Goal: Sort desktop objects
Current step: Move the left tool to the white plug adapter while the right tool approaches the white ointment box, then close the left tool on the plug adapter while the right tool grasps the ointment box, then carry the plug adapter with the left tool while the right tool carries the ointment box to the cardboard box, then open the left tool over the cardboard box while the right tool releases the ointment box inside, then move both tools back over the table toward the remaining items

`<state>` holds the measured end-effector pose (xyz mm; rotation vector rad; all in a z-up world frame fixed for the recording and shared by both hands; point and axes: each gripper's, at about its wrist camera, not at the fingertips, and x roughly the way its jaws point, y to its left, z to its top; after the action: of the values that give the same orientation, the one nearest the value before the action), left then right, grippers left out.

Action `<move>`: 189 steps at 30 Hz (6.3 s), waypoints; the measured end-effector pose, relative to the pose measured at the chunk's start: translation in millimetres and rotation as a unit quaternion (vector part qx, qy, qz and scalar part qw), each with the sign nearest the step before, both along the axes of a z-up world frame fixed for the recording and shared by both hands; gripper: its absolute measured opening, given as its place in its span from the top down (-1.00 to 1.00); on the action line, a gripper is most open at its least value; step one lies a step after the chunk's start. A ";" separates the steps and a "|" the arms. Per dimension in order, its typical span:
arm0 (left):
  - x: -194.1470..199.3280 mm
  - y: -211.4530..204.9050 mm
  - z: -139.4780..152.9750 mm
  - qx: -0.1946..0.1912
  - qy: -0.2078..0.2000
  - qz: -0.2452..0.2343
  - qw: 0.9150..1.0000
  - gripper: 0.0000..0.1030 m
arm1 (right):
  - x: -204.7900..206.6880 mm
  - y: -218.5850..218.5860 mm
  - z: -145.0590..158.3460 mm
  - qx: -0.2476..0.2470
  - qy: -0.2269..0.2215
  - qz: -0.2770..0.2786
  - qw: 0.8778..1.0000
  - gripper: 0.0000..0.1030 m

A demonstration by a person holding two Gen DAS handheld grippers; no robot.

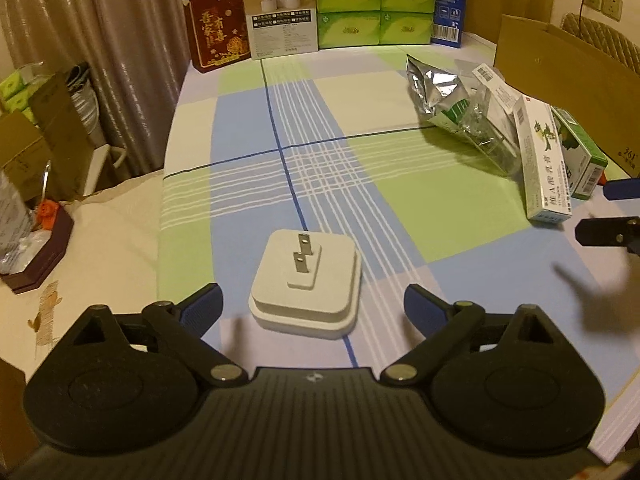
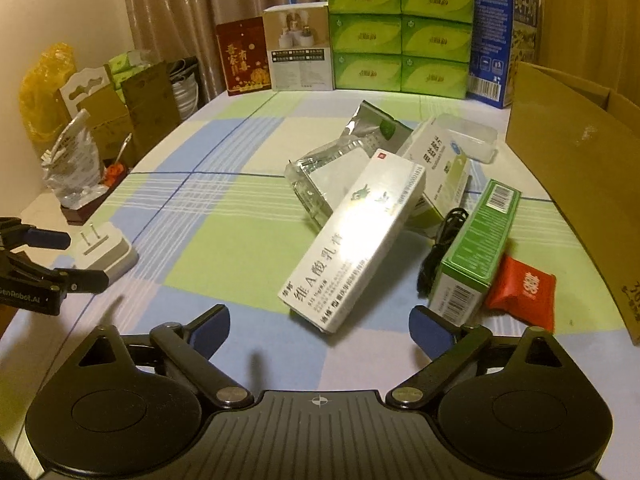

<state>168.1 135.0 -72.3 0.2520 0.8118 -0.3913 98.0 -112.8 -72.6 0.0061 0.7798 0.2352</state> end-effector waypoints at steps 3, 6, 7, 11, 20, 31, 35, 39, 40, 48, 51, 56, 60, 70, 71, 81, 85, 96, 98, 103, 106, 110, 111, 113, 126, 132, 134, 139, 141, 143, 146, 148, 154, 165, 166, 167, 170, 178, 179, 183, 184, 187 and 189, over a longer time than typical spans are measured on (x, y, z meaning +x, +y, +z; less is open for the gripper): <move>6.7 2.4 -4.5 -0.004 0.006 -0.003 1.000 -0.75 | 9.2 6.4 -3.3 -0.008 -0.001 -0.013 1.000 -0.74; 10.6 3.1 -8.7 -0.009 0.011 -0.003 1.000 -0.61 | 18.8 12.2 -6.1 -0.018 -0.003 -0.024 1.000 -0.65; 12.1 1.9 -10.3 -0.010 0.014 -0.004 1.000 -0.52 | 21.5 13.1 -7.1 -0.020 -0.002 -0.026 0.999 -0.61; 15.1 -5.5 -13.9 -0.004 0.024 -0.001 1.000 -0.17 | 32.2 13.0 -9.3 -0.015 0.008 -0.038 0.999 -0.42; 4.2 -44.2 -7.8 -0.008 0.041 -0.010 0.999 -0.17 | 27.7 -3.6 -0.3 -0.010 0.024 -0.033 0.999 0.28; -30.2 -107.2 13.2 -0.036 0.043 -0.044 0.997 -0.16 | -43.6 -63.7 8.8 -0.055 0.050 0.023 0.997 0.32; -46.4 -125.0 9.0 -0.045 0.051 -0.054 0.996 -0.16 | -58.1 -79.3 5.0 -0.062 0.052 0.026 0.996 0.31; -53.1 -135.4 0.2 -0.043 0.058 -0.052 0.996 -0.16 | -56.9 -79.1 2.2 -0.059 0.049 0.028 0.997 0.21; -53.7 -137.4 -1.7 -0.040 0.060 -0.052 0.996 -0.17 | -54.8 -77.0 1.0 -0.060 0.046 0.031 0.997 0.17; -55.1 -147.3 -11.9 -0.022 0.063 -0.050 0.997 -0.16 | -39.7 -67.3 -11.2 -0.069 0.044 0.047 0.996 0.04; -54.8 -149.4 -14.6 -0.016 0.063 -0.050 0.997 -0.16 | -38.3 -69.2 -11.0 -0.063 0.046 0.044 0.996 0.29; -55.6 -153.5 -16.9 -0.012 0.066 -0.052 0.996 -0.17 | -43.9 -74.3 -5.9 -0.053 0.046 0.050 0.996 0.31; -59.9 -160.9 -13.9 -0.008 0.069 -0.053 0.996 -0.16 | -51.6 -78.9 6.5 -0.046 0.033 0.050 0.997 0.31; -85.4 -174.9 13.5 -0.052 0.059 -0.031 0.996 -0.16 | -67.2 -109.3 53.5 -0.029 -0.016 0.023 0.999 0.31; -87.3 -179.3 17.6 -0.052 0.057 -0.033 0.996 -0.16 | -67.3 -115.5 59.3 -0.028 -0.022 0.016 0.999 0.31; -91.4 -248.1 63.9 -0.058 0.021 -0.066 0.996 -0.16 | -65.9 -194.2 114.6 -0.019 -0.068 -0.047 0.996 0.31; -85.4 -285.4 84.1 -0.066 0.009 -0.083 0.994 -0.16 | -55.2 -230.9 135.4 -0.015 -0.080 -0.067 0.994 0.31; -54.0 -387.9 121.7 -0.085 -0.014 -0.133 0.987 -0.16 | -1.8 -328.1 158.0 0.001 -0.071 -0.115 0.991 0.31; -46.3 -402.9 123.4 -0.088 -0.014 -0.137 0.987 -0.16 | 4.7 -339.5 157.7 0.005 -0.067 -0.119 0.991 0.31; -28.0 -430.6 124.3 -0.090 -0.014 -0.145 0.985 -0.16 | 34.5 -359.7 149.1 0.033 -0.049 -0.121 0.991 0.31; -15.2 -443.1 122.7 -0.090 -0.013 -0.147 0.985 -0.16 | 49.4 -369.9 143.6 0.041 -0.043 -0.130 0.990 0.31; 0.3 -458.1 120.3 -0.091 -0.013 -0.154 0.984 -0.16 | 60.1 -375.3 134.7 0.031 -0.037 -0.133 0.990 0.31; 3.1 -461.4 119.1 -0.090 -0.014 -0.156 0.983 -0.16 | 62.9 -376.2 132.5 0.028 -0.035 -0.132 0.990 0.31; 9.1 -469.3 115.2 -0.085 -0.012 -0.162 0.983 -0.16 | 67.2 -377.6 128.5 0.027 -0.032 -0.133 0.990 0.31; 28.7 -489.9 84.2 -0.079 0.007 -0.170 0.982 -0.16 | 81.3 -379.7 110.1 0.012 -0.014 -0.129 0.991 0.31; 24.5 -478.4 86.1 -0.085 -0.004 -0.159 0.984 -0.17 | 82.2 -370.2 109.6 0.012 -0.011 -0.119 0.993 0.31; 22.3 -472.9 89.1 -0.087 -0.007 -0.155 0.984 -0.17 | 83.5 -366.6 110.7 0.011 -0.014 -0.113 0.993 0.31; 14.2 -455.9 96.1 -0.097 -0.010 -0.143 0.985 -0.21 | 80.1 -360.5 118.7 0.018 -0.036 -0.107 0.993 -0.21; 8.9 -447.1 98.2 -0.099 -0.013 -0.137 0.986 -0.22 | 75.4 -356.3 123.1 0.014 -0.041 -0.106 0.993 -0.22; 3.3 -436.4 99.9 -0.105 -0.013 -0.128 0.986 -0.23 | 69.0 -352.1 127.3 0.010 -0.043 -0.104 0.994 -0.22; -7.1 -419.1 101.6 -0.112 -0.013 -0.114 0.987 -0.26 | 56.9 -346.8 133.0 0.011 -0.046 -0.106 0.993 -0.25; -14.6 -406.8 102.0 -0.117 -0.011 -0.103 0.988 -0.28 | 45.8 -341.6 138.1 0.013 -0.048 -0.107 0.993 -0.28; -41.2 -368.5 106.5 -0.129 -0.009 -0.071 0.989 -0.32 | 3.8 -313.6 153.6 0.012 -0.063 -0.091 0.994 -0.46; -96.0 -292.2 109.1 -0.118 -0.025 -0.006 0.993 -0.59 | -73.9 -264.1 138.3 0.054 -0.050 -0.068 0.995 -0.84; -99.9 -283.2 107.1 -0.117 -0.021 0.005 0.993 -0.62 | -77.5 -260.2 133.7 0.055 -0.043 -0.065 0.995 -0.85; -103.0 -275.8 105.6 -0.117 -0.018 0.014 0.993 -0.65 | -80.8 -256.3 128.4 0.056 -0.036 -0.062 0.996 -0.86; -111.9 -252.6 99.3 -0.108 -0.018 0.037 0.993 -0.72 | -91.6 -250.5 116.7 0.064 -0.019 -0.062 0.996 -0.87; -132.5 -205.1 80.8 -0.083 -0.014 0.088 0.993 -0.76 | -106.4 -229.1 98.1 0.056 0.006 -0.041 0.998 -0.87; -135.1 -201.9 78.8 -0.083 -0.012 0.090 0.992 -0.76 | -107.6 -226.3 96.9 0.051 0.006 -0.039 0.998 -0.87; -138.7 -194.8 73.6 -0.086 -0.007 0.094 0.992 -0.76 | -109.3 -218.7 94.2 0.038 0.003 -0.028 0.999 -0.87; -138.4 -194.4 73.2 -0.088 -0.007 0.093 0.992 -0.76 | -108.7 -217.2 93.6 0.034 0.001 -0.024 0.999 -0.87; -136.2 -196.2 73.0 -0.092 -0.005 0.089 0.992 -0.76 | -106.2 -209.9 91.7 0.016 -0.006 0.001 1.000 -0.87; -134.4 -198.8 72.9 -0.093 -0.005 0.081 0.992 -0.76 | -103.4 -203.0 89.4 -0.004 -0.010 0.028 1.000 -0.86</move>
<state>33.7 -63.8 0.5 0.0145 0.7747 -0.3090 -5.4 -315.7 16.8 -0.0251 0.7606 0.2859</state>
